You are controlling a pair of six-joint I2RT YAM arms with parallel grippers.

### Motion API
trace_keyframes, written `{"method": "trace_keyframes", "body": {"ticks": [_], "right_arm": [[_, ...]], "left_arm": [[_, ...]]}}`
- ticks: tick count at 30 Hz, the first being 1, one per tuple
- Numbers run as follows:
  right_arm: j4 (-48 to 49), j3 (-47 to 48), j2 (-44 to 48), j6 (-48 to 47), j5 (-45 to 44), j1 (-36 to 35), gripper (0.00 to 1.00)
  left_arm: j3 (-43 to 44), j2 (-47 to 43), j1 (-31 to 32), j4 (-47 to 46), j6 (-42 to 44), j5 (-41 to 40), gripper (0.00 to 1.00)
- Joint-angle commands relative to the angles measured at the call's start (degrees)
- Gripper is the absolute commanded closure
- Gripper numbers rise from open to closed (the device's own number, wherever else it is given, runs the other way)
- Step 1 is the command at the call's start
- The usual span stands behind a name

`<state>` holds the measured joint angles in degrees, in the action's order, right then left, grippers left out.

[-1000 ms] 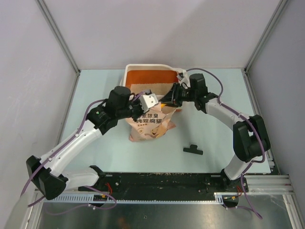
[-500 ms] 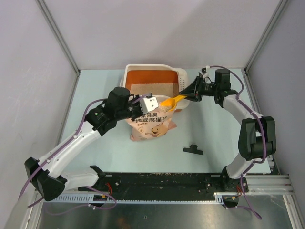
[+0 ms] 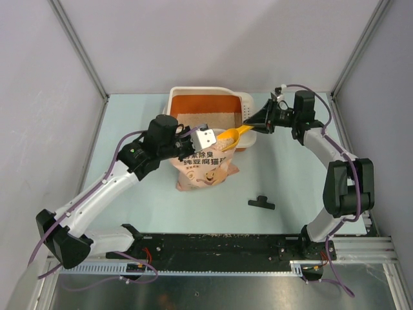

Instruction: Fill the litter box with clean litter

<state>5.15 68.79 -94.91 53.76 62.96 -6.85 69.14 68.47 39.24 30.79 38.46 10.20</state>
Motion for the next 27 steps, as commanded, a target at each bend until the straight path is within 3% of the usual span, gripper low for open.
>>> {"method": "trace_keyframes", "body": {"ticks": [1, 6, 11, 18, 27], "right_arm": [[-1.8, 3.4, 1.7, -3.2, -0.1, 2.6, 1.00], [7.4, 3.4, -1.9, 1.7, 0.6, -2.0, 1.00], [0.0, 3.8, -1.2, -3.0, 0.4, 0.8, 1.00], [4.2, 3.9, -1.2, 0.6, 2.4, 1.8, 1.00], [2.7, 3.9, 0.4, 0.8, 3.5, 5.1, 1.00]], "left_arm": [[4.1, -0.8, 0.0, -3.9, 1.5, 1.3, 1.00], [3.7, -1.1, 0.0, -3.9, 1.4, 0.4, 1.00], [2.2, -1.8, 0.0, -3.9, 2.1, 0.3, 1.00], [1.3, -1.4, 0.1, -3.9, 2.6, 0.8, 1.00], [1.9, 0.2, 0.0, -3.9, 3.2, 1.4, 1.00]]}}
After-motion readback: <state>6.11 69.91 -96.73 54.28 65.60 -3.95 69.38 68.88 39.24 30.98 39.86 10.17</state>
